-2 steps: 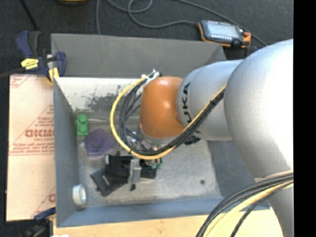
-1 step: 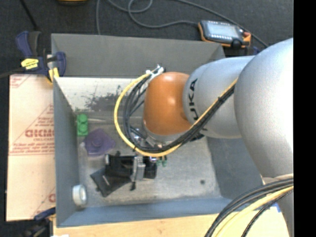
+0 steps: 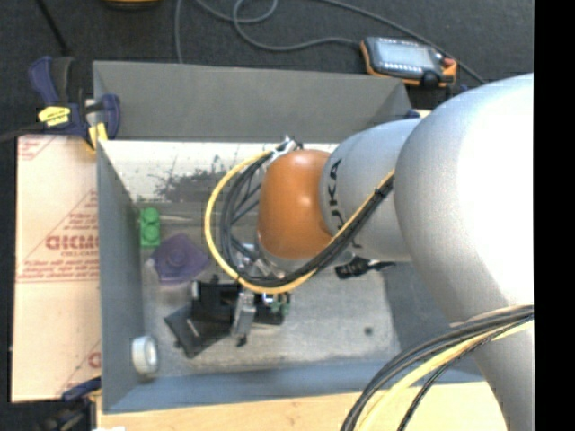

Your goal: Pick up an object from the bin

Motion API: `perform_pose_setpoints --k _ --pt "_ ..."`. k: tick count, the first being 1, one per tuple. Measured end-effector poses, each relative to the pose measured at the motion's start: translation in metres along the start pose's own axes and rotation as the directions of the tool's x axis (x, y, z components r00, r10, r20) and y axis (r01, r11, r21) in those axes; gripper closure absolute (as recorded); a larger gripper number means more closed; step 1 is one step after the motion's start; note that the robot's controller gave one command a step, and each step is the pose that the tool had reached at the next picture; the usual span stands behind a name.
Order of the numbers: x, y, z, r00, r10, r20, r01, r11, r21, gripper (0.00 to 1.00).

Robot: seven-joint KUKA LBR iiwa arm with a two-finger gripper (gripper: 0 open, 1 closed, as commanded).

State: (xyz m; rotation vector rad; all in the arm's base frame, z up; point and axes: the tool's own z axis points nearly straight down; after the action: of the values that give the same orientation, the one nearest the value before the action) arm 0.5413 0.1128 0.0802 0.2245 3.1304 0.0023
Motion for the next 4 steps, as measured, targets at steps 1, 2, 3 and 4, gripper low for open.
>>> perform_pose_setpoints --k 1,2,3,4 --pt "0.0154 0.0041 0.0093 1.000 -0.019 0.002 0.019 1.000 0.001 1.00" --pt "0.0154 0.0041 0.0093 1.000 -0.019 0.002 0.019 1.000 0.001 1.00" --pt "0.0153 0.0040 0.0084 1.000 -0.018 0.002 0.018 1.000 0.001 1.00" --pt "0.0177 0.0029 0.0006 1.000 -0.018 -0.008 0.018 1.000 0.004 1.00"
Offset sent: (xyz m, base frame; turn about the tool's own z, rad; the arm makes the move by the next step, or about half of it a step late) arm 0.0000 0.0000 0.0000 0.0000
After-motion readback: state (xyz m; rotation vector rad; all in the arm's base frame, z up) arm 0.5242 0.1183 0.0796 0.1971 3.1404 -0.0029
